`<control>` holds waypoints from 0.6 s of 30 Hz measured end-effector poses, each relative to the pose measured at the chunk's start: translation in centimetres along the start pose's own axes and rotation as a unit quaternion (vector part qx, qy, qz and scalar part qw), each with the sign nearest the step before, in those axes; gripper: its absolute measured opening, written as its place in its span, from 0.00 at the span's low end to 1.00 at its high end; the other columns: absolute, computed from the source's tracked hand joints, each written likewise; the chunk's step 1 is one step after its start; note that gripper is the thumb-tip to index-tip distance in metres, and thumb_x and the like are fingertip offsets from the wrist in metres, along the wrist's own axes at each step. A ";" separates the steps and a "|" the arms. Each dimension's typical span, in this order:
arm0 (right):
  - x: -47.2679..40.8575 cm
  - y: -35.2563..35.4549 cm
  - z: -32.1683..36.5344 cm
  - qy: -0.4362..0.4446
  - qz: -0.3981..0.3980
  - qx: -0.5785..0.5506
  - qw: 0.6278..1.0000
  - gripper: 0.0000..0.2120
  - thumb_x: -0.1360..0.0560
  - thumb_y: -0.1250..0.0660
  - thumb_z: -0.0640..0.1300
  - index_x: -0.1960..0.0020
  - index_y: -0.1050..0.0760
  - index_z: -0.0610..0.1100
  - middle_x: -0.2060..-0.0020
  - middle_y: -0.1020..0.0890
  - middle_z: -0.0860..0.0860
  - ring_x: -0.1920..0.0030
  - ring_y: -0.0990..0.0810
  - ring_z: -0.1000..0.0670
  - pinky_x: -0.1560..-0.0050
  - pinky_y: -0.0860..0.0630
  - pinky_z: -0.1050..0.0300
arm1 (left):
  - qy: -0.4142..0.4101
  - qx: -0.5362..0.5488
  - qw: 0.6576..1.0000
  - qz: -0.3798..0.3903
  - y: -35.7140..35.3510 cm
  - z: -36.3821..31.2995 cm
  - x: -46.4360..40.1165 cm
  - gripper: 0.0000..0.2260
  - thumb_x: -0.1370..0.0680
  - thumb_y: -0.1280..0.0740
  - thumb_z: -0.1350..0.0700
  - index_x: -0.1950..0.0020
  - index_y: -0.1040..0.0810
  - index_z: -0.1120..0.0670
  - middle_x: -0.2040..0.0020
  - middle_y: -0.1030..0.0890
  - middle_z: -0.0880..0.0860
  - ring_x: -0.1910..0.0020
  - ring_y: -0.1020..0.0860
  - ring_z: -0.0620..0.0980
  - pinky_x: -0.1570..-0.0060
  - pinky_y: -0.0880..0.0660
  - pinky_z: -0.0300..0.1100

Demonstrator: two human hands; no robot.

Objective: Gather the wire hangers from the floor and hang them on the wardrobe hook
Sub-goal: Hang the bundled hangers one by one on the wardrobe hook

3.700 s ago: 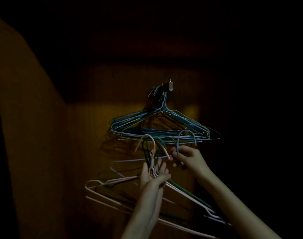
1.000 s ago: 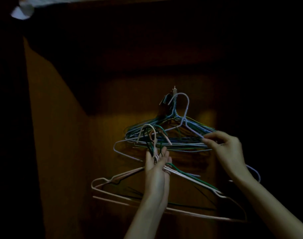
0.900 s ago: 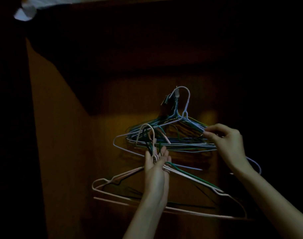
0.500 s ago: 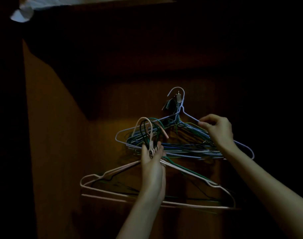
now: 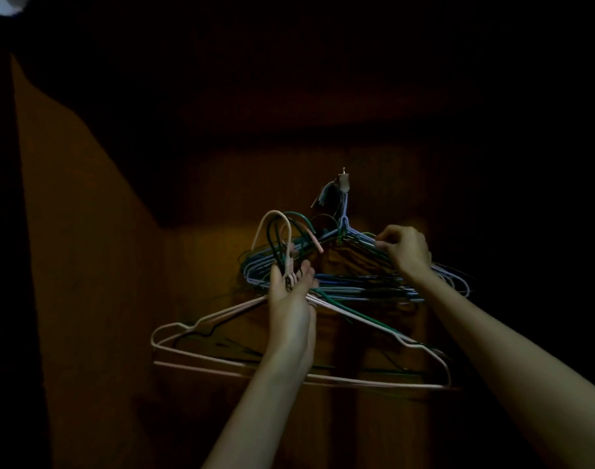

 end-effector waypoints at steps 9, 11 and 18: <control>1.0 -1.1 -0.3 0.013 0.031 0.011 0.999 0.08 0.24 0.35 0.44 0.46 0.22 0.46 0.52 0.18 0.49 0.54 0.20 0.49 0.53 0.21 0.50 | 0.000 0.005 1.000 -0.027 1.1 0.2 0.4 0.33 0.21 0.43 0.72 0.23 0.54 0.52 0.33 0.29 0.61 0.36 0.27 0.53 0.38 0.32 0.42; 1.1 -0.9 -0.3 0.013 0.040 -0.018 0.999 0.11 0.24 0.34 0.42 0.42 0.23 0.43 0.46 0.19 0.46 0.48 0.21 0.48 0.49 0.23 0.54 | -0.008 0.003 0.999 -0.034 1.3 0.2 0.6 0.32 0.22 0.44 0.73 0.23 0.52 0.53 0.36 0.28 0.61 0.36 0.27 0.54 0.38 0.31 0.44; 4.8 3.2 2.4 0.065 -0.019 -0.089 0.994 0.09 0.25 0.34 0.40 0.45 0.22 0.43 0.48 0.22 0.47 0.49 0.25 0.52 0.51 0.31 0.62 | -0.004 0.010 0.998 -0.056 1.2 1.1 1.6 0.32 0.21 0.43 0.72 0.23 0.51 0.54 0.35 0.28 0.63 0.40 0.25 0.54 0.41 0.29 0.44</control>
Point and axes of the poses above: each hand's wrist, its own x-axis away from the middle knuckle, its own y-axis out of the back of the hand, z = x × y, the point moved 8 cm from there along -x, towards the middle knuckle
